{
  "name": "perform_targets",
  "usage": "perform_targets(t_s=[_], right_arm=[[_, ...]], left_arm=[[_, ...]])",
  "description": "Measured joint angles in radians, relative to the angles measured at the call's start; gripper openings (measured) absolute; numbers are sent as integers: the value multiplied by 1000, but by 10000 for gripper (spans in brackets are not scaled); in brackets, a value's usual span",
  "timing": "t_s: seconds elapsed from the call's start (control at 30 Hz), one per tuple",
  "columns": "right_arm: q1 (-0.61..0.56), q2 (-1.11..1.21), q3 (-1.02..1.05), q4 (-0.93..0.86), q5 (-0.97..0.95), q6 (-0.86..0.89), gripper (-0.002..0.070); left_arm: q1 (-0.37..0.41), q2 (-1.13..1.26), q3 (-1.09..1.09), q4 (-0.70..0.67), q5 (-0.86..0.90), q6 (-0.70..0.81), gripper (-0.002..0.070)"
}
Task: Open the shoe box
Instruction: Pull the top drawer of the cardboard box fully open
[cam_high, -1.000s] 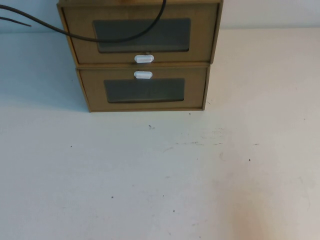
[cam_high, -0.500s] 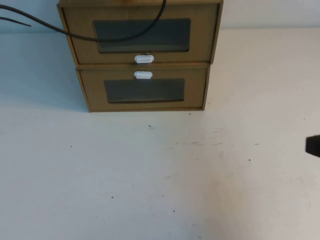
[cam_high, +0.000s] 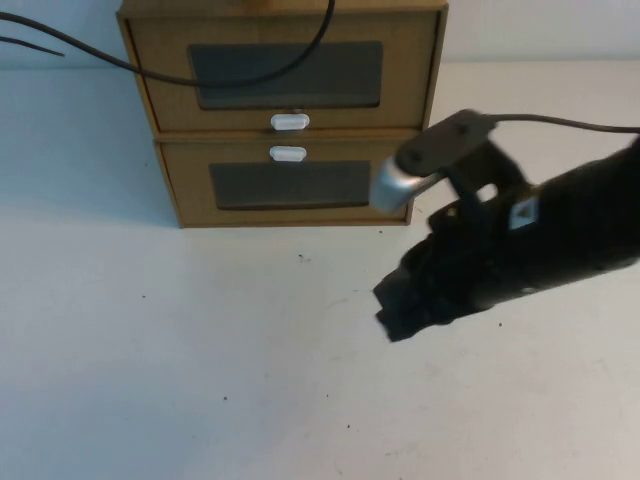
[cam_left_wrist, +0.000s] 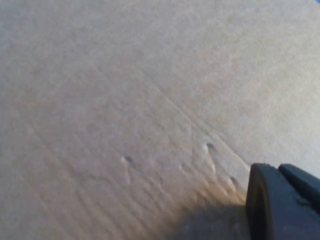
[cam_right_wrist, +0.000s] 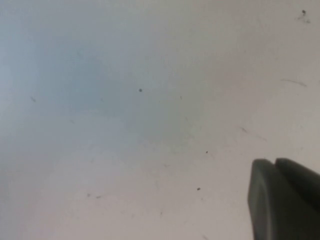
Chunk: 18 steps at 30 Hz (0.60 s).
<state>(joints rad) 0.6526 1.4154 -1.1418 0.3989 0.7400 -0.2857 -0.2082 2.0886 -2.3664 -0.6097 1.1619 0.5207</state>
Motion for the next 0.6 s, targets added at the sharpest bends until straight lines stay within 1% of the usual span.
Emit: perform_targets(t_s=[0.1, 0.23, 0.3, 0.43, 0.6], right_arm=[[102, 87, -83, -202, 0, 104, -14], [189, 166, -132, -515, -14, 224, -13], [224, 194, -136, -699, -42, 297, -13], [261, 238, -136, -1070, -117, 457, -13], [265, 298, -141, -1509, -208, 688, -13]], left_arm=[[0, 0, 0, 0, 0, -2, -5], [0, 0, 0, 0, 1, -2, -5], [0, 0, 0, 0, 1, -4, -5], [0, 0, 0, 0, 2, -5, -5], [0, 0, 0, -2, 2, -6, -5]])
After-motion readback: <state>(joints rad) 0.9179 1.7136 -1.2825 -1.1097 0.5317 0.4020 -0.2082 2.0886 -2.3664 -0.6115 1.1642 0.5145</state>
